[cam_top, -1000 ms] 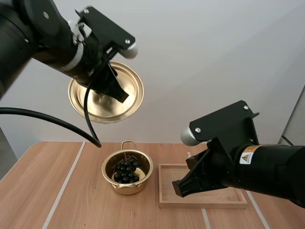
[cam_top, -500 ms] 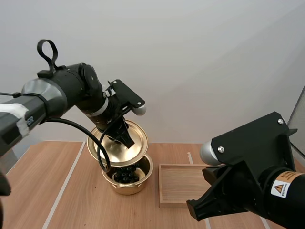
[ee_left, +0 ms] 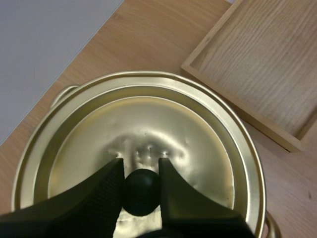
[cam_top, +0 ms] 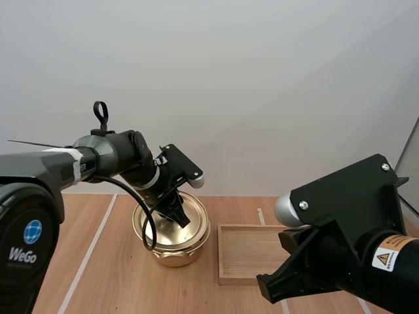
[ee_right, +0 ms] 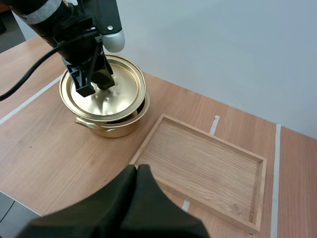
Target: Open the lid, put the grape in the pot, and close it
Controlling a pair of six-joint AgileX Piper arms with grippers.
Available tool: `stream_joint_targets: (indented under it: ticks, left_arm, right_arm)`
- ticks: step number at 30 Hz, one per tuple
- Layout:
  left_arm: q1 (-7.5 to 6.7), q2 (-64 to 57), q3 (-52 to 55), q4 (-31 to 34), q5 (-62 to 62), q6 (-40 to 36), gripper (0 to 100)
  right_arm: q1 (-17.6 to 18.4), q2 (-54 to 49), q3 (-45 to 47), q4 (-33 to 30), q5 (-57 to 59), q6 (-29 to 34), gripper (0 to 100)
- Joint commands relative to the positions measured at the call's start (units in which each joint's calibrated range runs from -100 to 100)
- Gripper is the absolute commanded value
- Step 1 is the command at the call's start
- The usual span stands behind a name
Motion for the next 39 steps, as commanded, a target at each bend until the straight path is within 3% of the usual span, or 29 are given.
stream_joint_targets:
  ticks: [1, 17, 20, 26, 28, 39]
  left_arm:
    - [0.13, 1.5, 0.0, -3.1, -2.2, 1.7, 0]
    - [0.13, 7.4, 0.1, -4.4, -3.3, 3.2, 2]
    - [0.13, 7.4, 0.1, -4.9, -2.8, 3.2, 17]
    - [0.13, 6.6, 0.1, -5.3, 0.2, 2.4, 85]
    - [0.13, 5.6, 0.1, -5.6, 1.9, 2.4, 100]
    - [0.13, -10.8, 0.1, -7.2, 6.0, 0.9, 100]
  right_arm:
    - [-0.2, -0.5, 0.0, -0.3, 0.0, 0.1, 0]
    - [-0.2, -0.5, 0.0, -0.3, 0.0, 0.1, 0]
    - [-0.2, -0.5, 0.0, -0.3, 0.0, 0.1, 0]
    - [-0.2, -0.5, 0.0, -0.3, 0.0, 0.1, 0]
    - [-0.2, -0.5, 0.0, -0.3, 0.0, 0.1, 0]
    - [-0.2, -0.5, 0.0, -0.1, 0.0, 0.1, 0]
